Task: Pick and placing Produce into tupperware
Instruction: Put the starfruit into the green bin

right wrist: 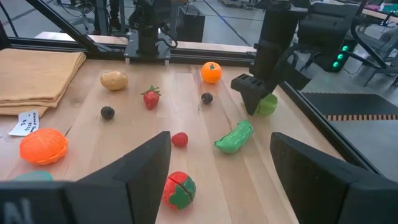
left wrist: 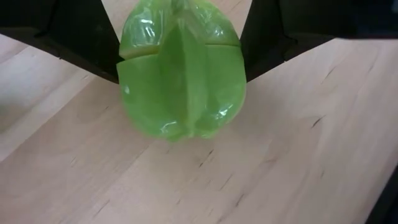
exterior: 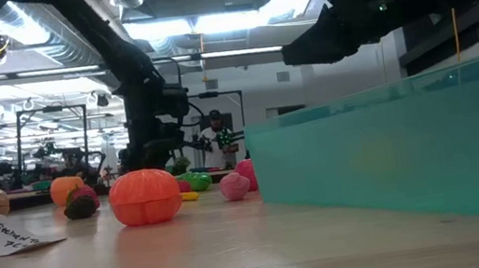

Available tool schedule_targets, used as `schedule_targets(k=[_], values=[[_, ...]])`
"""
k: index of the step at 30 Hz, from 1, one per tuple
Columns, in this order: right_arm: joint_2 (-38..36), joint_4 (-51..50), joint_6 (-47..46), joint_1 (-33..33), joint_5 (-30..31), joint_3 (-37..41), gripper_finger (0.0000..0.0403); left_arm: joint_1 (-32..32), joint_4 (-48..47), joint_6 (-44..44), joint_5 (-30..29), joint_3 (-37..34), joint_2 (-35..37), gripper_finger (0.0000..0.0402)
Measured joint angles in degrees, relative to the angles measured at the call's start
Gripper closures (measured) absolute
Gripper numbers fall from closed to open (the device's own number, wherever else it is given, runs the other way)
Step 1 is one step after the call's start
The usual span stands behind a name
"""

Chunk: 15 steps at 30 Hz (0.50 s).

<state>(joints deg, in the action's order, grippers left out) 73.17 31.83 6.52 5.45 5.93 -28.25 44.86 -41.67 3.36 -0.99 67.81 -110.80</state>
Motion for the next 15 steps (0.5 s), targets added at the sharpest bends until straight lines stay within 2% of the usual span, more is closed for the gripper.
schedule_targets(k=[6, 13, 15], values=[[0.0, 0.0, 0.0, 0.0, 0.0, 0.0, 0.0127, 0.2, 0.1, 0.2, 0.0, -0.1, 0.0, 0.0116], [0.0, 0.0, -0.2, 0.0, 0.0, 0.0, 0.0127, 0.1, 0.1, 0.7, 0.1, -0.1, 0.0, 0.0185], [0.0, 0.0, -0.2, 0.0, 0.0, 0.0, 0.0127, 0.2, 0.0, 2.0, 0.2, -0.1, 0.0, 0.0193]])
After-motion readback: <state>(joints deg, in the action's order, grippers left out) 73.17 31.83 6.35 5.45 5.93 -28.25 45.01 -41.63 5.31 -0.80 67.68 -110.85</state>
